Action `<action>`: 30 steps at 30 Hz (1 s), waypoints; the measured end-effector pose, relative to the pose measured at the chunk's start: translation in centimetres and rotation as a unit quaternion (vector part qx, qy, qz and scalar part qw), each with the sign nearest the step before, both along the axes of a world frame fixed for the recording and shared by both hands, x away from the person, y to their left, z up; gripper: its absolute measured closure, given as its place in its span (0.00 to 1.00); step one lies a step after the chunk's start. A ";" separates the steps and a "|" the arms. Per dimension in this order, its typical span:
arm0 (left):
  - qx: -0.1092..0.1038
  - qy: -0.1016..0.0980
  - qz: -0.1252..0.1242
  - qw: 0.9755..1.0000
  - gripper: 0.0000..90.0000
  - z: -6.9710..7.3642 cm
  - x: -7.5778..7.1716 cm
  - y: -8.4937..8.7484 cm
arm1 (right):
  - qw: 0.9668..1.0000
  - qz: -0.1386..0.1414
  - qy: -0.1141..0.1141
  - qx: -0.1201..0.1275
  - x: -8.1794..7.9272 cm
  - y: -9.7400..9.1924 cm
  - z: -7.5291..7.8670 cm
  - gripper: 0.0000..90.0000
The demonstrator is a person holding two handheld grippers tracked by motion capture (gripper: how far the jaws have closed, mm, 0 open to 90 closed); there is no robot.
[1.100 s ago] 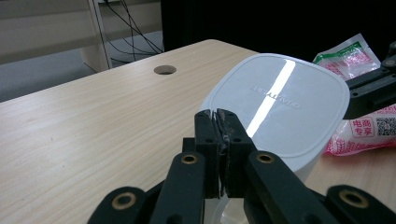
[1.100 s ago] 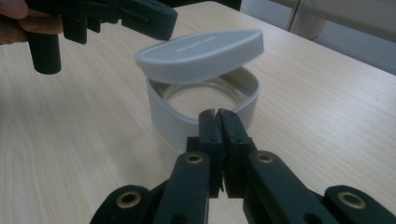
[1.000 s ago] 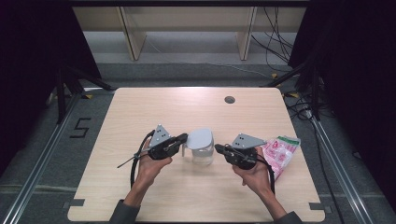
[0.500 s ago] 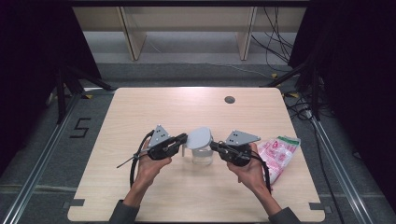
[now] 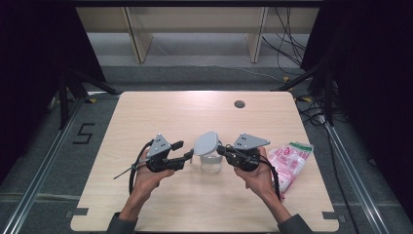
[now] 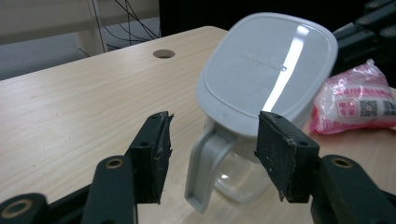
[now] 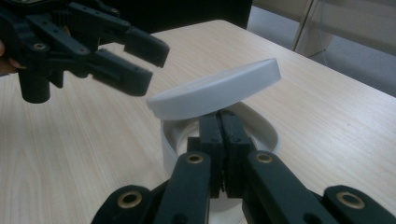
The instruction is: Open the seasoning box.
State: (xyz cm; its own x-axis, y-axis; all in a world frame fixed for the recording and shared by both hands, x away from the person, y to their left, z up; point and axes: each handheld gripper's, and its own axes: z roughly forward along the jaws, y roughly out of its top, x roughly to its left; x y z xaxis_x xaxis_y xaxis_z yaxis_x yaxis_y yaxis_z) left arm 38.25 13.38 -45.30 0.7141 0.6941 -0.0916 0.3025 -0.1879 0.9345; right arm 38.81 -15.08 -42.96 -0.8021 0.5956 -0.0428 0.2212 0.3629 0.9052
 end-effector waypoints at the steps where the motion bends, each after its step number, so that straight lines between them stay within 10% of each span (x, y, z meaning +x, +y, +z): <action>1: 0.003 0.000 -0.001 1.000 0.48 0.0 -0.1 0.2 | 1.000 0.005 0.001 -0.006 0.0 0.0 0.2 1.00; 30: 0.022 0.011 0.022 0.999 0.34 -2.4 -4.8 3.1 | 0.999 0.034 -0.018 -0.006 -0.3 3.9 1.3 0.98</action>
State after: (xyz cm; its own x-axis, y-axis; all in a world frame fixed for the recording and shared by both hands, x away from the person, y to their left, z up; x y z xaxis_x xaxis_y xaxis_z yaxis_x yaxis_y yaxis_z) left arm 33.46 16.49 -47.65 0.6814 0.7280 -0.0754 0.3319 -0.2155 0.9184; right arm 38.48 -11.18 -41.68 -0.8384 0.5393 -0.0789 0.1629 0.3862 0.9079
